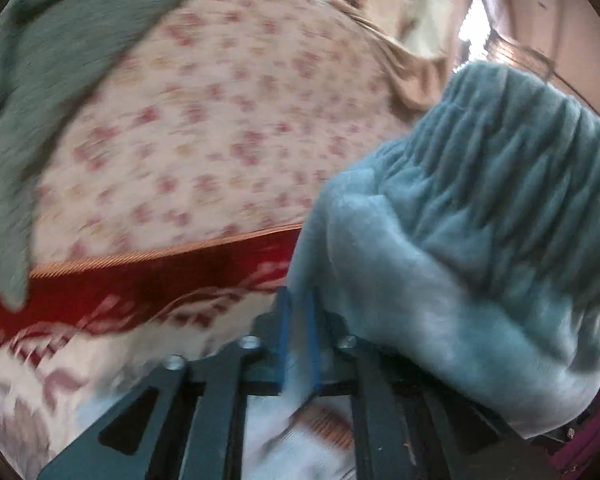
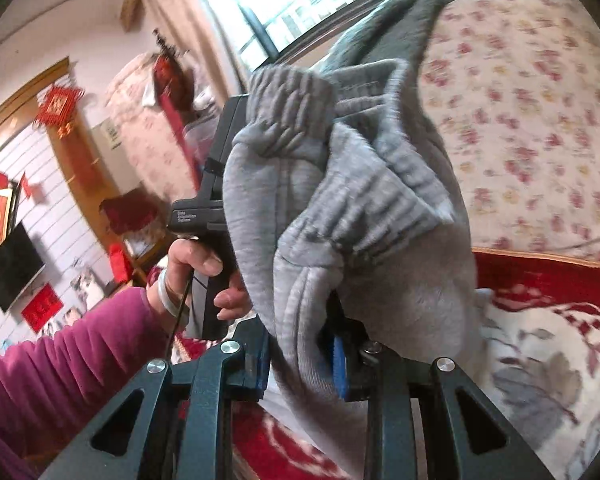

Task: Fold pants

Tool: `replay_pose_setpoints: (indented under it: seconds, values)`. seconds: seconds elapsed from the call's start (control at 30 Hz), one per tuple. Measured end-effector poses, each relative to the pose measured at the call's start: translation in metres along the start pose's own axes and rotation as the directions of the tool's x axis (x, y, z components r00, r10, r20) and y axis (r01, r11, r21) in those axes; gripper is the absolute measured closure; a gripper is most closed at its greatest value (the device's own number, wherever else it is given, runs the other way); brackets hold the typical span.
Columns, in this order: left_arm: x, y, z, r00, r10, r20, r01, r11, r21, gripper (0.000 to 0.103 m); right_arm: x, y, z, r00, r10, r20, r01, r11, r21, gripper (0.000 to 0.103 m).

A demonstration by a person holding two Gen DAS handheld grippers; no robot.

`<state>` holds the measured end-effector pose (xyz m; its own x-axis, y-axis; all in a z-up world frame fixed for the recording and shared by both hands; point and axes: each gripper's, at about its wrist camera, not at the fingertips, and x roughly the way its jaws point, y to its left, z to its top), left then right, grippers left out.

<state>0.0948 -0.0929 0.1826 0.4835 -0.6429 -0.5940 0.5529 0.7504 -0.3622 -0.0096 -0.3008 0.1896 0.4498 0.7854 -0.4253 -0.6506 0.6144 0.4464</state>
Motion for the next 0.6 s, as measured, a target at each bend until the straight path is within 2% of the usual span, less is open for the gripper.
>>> replay_pose_setpoints:
  seconds: [0.1,0.2,0.27,0.33,0.4,0.43,0.47,0.5,0.57,0.6]
  values:
    - [-0.028,0.042,-0.035,0.996,0.091,0.012,-0.09,0.992,-0.084,0.102,0.042,0.015,-0.006,0.997,0.009,-0.07,-0.011,0.999,-0.03,0.076]
    - [-0.059,0.087,-0.078,0.983,0.184,0.011,-0.177,0.958,-0.224,0.102,0.087,0.029,-0.021,0.988,0.004,-0.154,-0.014,0.998,-0.058,0.076]
    - [-0.08,0.104,-0.104,0.971,0.24,0.009,-0.228,0.933,-0.279,0.102,0.118,0.035,-0.04,0.973,-0.015,-0.231,-0.003,0.997,-0.081,0.076]
    - [-0.096,0.114,-0.123,0.969,0.245,0.015,-0.228,0.921,-0.315,0.102,0.14,0.041,-0.058,0.957,-0.064,-0.281,0.026,0.99,-0.136,0.076]
    - [-0.112,0.109,-0.133,0.964,0.264,0.039,-0.239,0.918,-0.316,0.095,0.145,0.052,-0.07,0.958,-0.115,-0.262,0.06,0.976,-0.209,0.072]
    - [-0.119,0.103,-0.135,0.963,0.263,0.056,-0.234,0.921,-0.311,0.085,0.142,0.057,-0.072,0.962,-0.125,-0.243,0.068,0.971,-0.231,0.068]
    - [-0.127,0.098,-0.136,0.963,0.257,0.079,-0.222,0.927,-0.303,0.072,0.136,0.058,-0.071,0.967,-0.086,-0.24,0.034,0.977,-0.212,0.048]
    - [-0.136,0.086,-0.135,0.964,0.238,0.118,-0.196,0.937,-0.29,0.067,0.131,0.058,-0.069,0.969,-0.029,-0.244,-0.013,0.985,-0.17,0.029]
    - [-0.146,0.068,-0.13,0.965,0.203,0.167,-0.154,0.952,-0.265,0.057,0.116,0.054,-0.063,0.968,0.083,-0.235,-0.101,0.993,-0.064,0.02]
    - [-0.149,0.056,-0.125,0.965,0.185,0.187,-0.135,0.959,-0.249,0.053,0.11,0.052,-0.061,0.968,0.1,-0.23,-0.113,0.993,-0.045,0.02]
